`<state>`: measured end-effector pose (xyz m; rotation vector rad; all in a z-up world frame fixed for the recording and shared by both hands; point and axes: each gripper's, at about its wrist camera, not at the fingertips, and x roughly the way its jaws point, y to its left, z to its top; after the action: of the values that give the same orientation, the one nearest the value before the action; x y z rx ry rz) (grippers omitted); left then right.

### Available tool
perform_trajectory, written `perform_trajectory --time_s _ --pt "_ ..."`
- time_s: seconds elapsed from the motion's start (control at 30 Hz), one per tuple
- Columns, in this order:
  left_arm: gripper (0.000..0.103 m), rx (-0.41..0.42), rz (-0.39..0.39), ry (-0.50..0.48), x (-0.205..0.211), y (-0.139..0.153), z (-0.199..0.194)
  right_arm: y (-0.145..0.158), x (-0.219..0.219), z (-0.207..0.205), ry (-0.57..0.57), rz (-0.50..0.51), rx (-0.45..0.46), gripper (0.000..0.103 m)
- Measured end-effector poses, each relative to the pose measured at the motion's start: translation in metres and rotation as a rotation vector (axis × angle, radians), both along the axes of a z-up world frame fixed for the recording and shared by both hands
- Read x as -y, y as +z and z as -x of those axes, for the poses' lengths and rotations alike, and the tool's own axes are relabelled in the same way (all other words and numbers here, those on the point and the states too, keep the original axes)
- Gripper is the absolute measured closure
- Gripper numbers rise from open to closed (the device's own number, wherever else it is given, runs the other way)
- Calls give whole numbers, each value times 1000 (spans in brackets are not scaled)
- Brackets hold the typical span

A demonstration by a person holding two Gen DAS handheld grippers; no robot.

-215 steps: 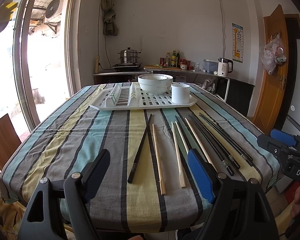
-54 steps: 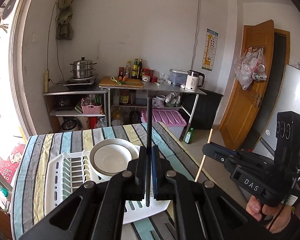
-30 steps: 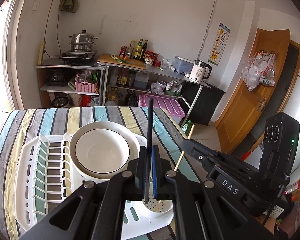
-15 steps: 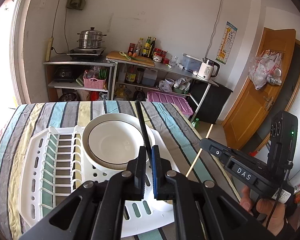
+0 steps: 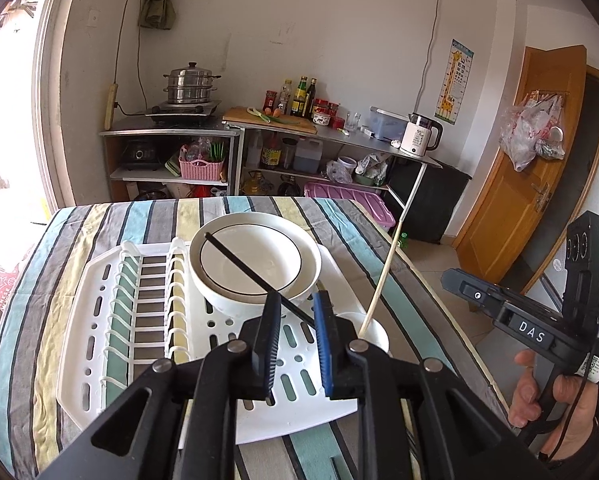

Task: Organize utensils
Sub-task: 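Lower the chopsticks into the white cup and open both tools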

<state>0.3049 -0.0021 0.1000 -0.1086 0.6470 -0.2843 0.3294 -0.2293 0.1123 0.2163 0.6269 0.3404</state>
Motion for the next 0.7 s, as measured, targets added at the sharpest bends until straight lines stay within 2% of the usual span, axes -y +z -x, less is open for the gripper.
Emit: perform_trajectory --time_s 0.2,0.47,0.7 --pt "85 75 -41 3 -1 1 60 11 2 65 27 12 75 87" --pt "85 116 -24 10 -12 -11 146 7 -1 152 58 35 144 86" --pt "83 116 -41 49 -18 -33 203 -13 0 201 65 43 133 86"
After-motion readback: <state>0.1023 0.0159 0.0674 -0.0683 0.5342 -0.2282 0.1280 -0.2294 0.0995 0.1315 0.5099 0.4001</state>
